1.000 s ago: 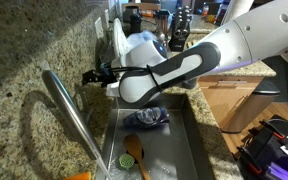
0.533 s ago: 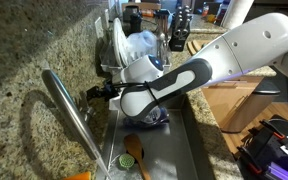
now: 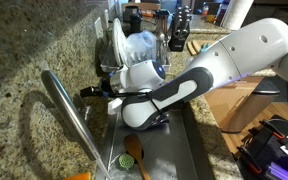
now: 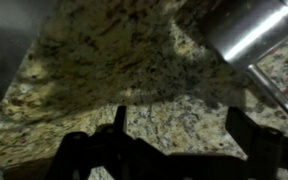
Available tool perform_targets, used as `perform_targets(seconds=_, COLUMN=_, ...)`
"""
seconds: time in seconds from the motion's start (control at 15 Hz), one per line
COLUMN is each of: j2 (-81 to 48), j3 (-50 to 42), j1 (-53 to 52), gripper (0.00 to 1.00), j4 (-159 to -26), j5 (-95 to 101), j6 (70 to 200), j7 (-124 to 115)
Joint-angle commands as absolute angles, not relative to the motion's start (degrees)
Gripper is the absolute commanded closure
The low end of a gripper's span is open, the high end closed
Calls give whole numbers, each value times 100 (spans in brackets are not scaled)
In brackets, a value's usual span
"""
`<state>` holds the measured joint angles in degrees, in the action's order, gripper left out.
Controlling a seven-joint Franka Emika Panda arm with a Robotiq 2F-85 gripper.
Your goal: Open the faucet then close the faucet
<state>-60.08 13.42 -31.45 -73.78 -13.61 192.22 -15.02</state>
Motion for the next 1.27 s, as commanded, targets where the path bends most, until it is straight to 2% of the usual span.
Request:
perform_targets(seconds=0.0, j2=-6079, j3=2157, j1=-2909, gripper=0, j4=-7219, j5=-765, j6=19223, j7=-1249)
perform_targets(seconds=0.33, j2=-6014, j3=1954, j1=-2785, gripper=0, j4=-7316, j5=-667, j6=19379, j7=-1389)
perform_targets(seconds=0.6, j2=-5895, j3=617, j1=-3436, gripper=0, j4=-7204, j5=-1319, j6=20236, j7=-1316)
perform_targets(seconds=0.67, j2=-6117, j3=46, j1=-3757, gripper=0, j4=-6484, j5=-1649, j6=19924, j7=-1286)
perform_targets(seconds=0.87, j2=-6202, j3=-1237, j1=-4334, gripper=0, j4=-6167, j5=-2522, j6=19897, j7=-1376)
perform_targets(seconds=0.93, j2=-6021, j3=-631, j1=-4009, gripper=0, j4=-6546, j5=-2114, j6=19879, j7=-1378)
perform_targets(seconds=1.2, j2=-6055, j3=-751, j1=-4090, gripper=0, j4=-6464, j5=-2184, j6=19813, j7=-1409)
